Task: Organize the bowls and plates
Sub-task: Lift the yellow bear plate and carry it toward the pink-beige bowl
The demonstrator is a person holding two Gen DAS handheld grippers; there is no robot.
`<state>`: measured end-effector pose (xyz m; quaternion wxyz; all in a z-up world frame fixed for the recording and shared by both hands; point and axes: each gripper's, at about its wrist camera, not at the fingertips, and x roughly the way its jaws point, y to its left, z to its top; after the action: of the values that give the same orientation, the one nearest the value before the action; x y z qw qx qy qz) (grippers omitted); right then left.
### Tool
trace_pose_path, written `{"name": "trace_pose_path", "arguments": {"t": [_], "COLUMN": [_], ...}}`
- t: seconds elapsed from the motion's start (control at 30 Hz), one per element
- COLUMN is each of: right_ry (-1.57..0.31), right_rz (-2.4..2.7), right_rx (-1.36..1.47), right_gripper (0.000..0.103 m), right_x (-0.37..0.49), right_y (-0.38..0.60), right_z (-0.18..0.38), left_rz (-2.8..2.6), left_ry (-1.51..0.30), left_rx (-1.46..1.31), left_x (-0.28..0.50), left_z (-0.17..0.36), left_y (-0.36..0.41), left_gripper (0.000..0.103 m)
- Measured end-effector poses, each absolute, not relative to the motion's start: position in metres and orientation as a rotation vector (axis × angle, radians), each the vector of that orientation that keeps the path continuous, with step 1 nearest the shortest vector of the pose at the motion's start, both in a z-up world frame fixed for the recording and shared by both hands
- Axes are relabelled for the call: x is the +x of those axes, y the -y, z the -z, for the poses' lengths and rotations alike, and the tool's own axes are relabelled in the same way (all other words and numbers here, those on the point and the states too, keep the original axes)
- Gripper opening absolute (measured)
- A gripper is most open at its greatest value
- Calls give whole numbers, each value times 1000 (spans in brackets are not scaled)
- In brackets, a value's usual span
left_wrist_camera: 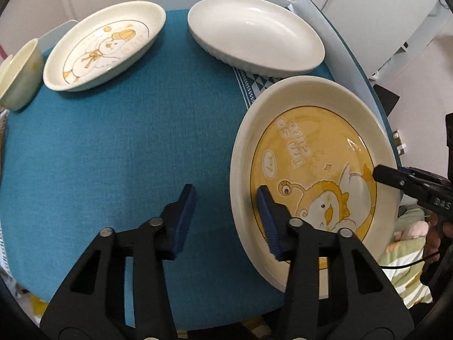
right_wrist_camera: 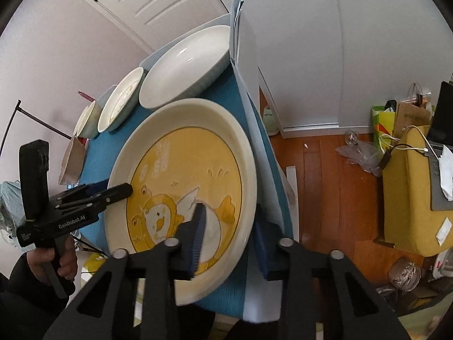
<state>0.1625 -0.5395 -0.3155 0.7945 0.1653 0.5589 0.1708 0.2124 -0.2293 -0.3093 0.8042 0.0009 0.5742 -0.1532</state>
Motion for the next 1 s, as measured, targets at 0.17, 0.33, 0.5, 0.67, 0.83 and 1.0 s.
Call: {"name": "trace_pose_path", "arguments": {"t": [0.17, 0.33, 0.5, 0.67, 0.83, 1.0], "right_ry": [-1202, -1202, -1204, -1206, -1200, -1193], "right_rz": [-367, -376, -370, -361, -367, -379], "right_rx": [350, 346, 327, 329, 320, 295], "right_gripper": [14, 13, 13, 13, 13, 13], "right_x": [166, 169, 170, 170, 172, 175], "right_y": [539, 542, 541, 539, 539, 533], "right_z": [320, 322, 322, 320, 315, 309], "left_rz": [366, 371, 360, 357, 353, 333], "left_ry": [-1239, -1248, -1265, -1280, -1282, -1262], "left_rx": [-26, -45, -43, -41, -48, -72], "left_x": [210, 210, 215, 224, 224, 227], "left_z": [303, 304, 301, 304, 304, 294], "left_y": [233, 234, 239, 246, 235, 227], "left_gripper": [21, 18, 18, 18, 18, 18]}}
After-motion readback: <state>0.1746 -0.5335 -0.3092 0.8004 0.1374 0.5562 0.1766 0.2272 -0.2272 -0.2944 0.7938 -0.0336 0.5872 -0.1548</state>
